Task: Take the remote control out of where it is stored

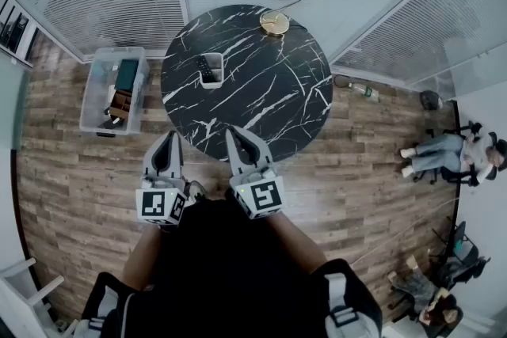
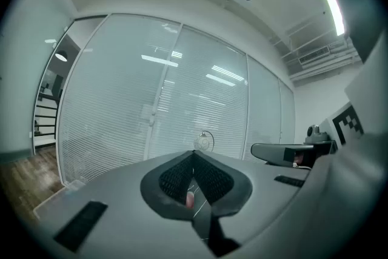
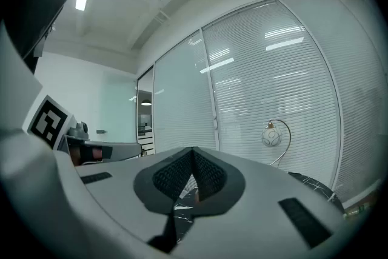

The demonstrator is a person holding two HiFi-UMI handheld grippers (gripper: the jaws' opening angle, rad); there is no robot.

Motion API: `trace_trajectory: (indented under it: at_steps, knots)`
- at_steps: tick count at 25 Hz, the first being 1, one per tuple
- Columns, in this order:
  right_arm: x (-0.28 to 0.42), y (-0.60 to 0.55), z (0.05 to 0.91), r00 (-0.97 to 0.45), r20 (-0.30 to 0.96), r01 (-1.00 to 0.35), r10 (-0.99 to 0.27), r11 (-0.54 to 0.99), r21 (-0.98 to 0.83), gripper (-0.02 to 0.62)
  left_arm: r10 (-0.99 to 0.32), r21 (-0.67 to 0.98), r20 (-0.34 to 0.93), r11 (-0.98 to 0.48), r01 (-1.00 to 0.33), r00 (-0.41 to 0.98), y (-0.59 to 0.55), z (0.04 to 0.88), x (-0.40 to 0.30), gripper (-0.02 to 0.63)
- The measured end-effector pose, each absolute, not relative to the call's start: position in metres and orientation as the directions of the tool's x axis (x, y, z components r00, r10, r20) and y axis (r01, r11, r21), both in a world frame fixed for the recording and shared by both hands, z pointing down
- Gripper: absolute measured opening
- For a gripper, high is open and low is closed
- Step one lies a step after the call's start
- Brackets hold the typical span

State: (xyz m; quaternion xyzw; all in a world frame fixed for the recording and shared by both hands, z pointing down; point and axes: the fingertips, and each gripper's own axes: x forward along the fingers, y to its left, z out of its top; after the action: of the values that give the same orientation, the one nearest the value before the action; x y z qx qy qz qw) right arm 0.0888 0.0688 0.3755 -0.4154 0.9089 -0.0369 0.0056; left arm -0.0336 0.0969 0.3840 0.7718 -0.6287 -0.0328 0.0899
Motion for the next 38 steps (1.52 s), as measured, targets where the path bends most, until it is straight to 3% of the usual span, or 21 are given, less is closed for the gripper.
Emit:
trace_trajectory:
  at_steps: [11,25,30,38]
  knots:
    - [0.097,0.069,0.381,-0.670,0.041,-0.743,-0.741,0.669,-0.041,0.002,-0.978,0.185,0.056,-0.186,-0.965,0.200,0.096,0.383,-0.020,0.008]
    - [0.106,0.040,0.396,-0.733,0.057,-0.680,-0.678,0.727,-0.092,0.002,-0.991,0.183,0.090,-0.077,-0.980,0.095,0.074,0.394,-0.006,0.008]
    - [0.094,0.021,0.403,-0.723,0.065,-0.691,-0.688,0.715,-0.110,0.002,-0.988,0.187,0.133,-0.057,-0.981,0.083,0.062,0.401,-0.020,0.008]
    - [0.048,-0.015,0.424,-0.639,0.110,-0.769,-0.761,0.633,-0.089,0.002,-0.973,0.134,0.165,-0.140,-0.981,0.161,0.016,0.416,-0.068,0.008]
